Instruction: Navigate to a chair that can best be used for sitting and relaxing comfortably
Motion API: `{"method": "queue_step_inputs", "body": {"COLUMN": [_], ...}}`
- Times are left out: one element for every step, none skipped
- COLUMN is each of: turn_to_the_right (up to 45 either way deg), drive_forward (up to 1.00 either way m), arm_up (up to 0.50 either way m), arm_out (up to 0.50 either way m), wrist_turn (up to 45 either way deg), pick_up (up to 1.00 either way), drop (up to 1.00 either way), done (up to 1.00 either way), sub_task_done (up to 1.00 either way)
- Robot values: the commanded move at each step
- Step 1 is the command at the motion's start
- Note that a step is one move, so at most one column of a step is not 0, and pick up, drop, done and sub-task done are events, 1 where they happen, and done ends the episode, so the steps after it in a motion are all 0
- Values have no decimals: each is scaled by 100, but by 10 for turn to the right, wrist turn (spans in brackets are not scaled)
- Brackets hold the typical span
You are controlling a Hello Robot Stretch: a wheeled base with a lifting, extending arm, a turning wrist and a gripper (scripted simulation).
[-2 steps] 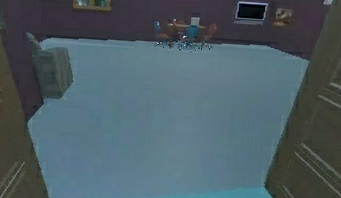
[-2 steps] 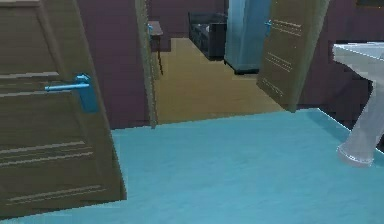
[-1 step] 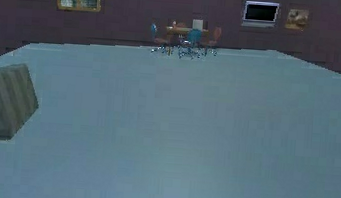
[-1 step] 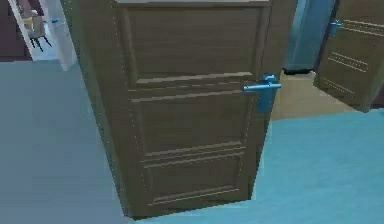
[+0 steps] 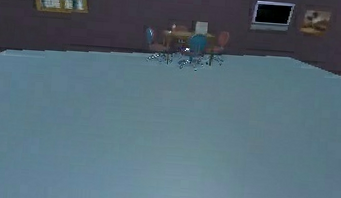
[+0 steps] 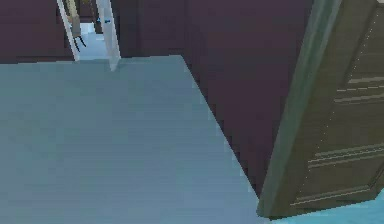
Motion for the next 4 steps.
{"method": "queue_step_inputs", "body": {"turn_to_the_right": [0,-30,0,0], "drive_forward": [100,0,100,100], "arm_up": [0,0,0,0], "arm_out": [0,0,0,0], "wrist_turn": [0,0,0,0], "pick_up": [0,0,0,0], "drop": [0,0,0,0], "done": [0,0,0,0], "sub_task_done": [0,0,0,0]}}
